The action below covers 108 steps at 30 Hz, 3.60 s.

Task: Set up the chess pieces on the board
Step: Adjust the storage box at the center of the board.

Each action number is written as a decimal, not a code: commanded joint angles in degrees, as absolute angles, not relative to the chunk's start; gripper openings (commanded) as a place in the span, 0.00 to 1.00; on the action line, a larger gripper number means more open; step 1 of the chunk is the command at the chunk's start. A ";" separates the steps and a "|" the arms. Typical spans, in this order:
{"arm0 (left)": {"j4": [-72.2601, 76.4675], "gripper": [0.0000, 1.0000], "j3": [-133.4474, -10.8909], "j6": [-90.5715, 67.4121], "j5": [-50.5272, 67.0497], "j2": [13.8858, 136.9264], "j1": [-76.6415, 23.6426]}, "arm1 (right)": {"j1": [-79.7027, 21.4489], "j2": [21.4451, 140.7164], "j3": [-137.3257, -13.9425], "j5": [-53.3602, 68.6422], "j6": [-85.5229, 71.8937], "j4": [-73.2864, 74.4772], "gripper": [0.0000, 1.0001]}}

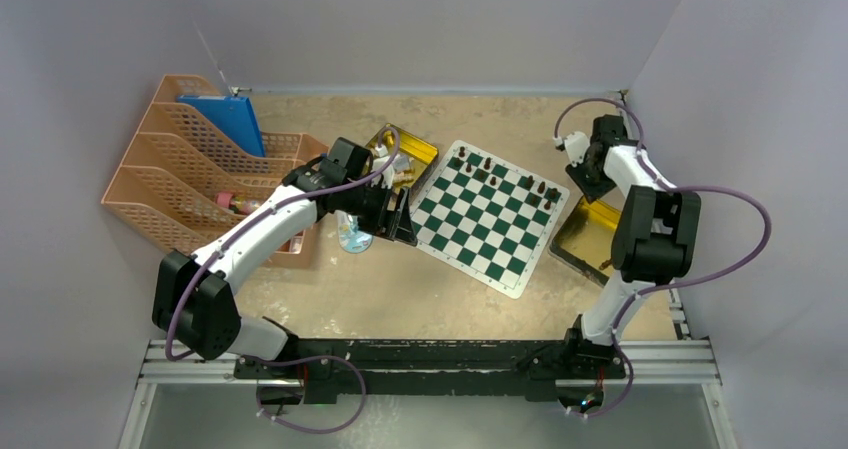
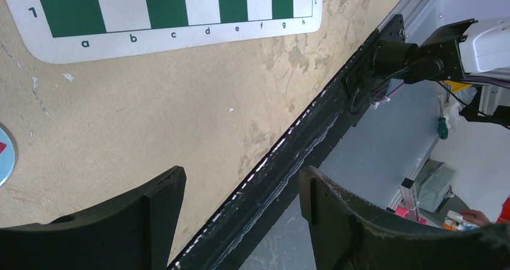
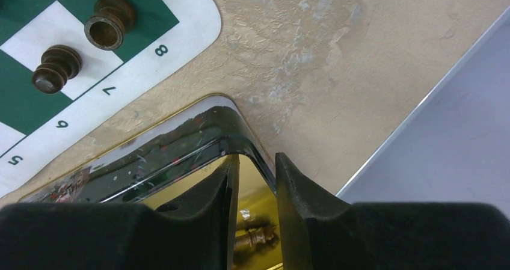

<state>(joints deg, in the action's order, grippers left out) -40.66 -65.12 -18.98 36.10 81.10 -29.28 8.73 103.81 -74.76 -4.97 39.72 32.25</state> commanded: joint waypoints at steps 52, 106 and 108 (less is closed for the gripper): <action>-41.04 0.70 -63.37 -15.89 31.67 71.88 -29.09 | 22.52 96.14 -66.19 -15.96 16.40 24.20 0.00; -43.50 0.70 -67.88 -15.03 34.50 72.51 -29.06 | 33.46 91.00 -60.31 -4.27 1.76 21.65 0.00; -43.42 0.70 -67.79 -15.10 34.37 72.58 -29.09 | 33.43 91.60 -60.00 -3.67 1.41 21.46 0.00</action>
<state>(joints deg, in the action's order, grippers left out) -44.47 -65.25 -15.86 33.23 72.97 -29.28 33.19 92.97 -58.74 -6.26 2.55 23.18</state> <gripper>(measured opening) 0.695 0.026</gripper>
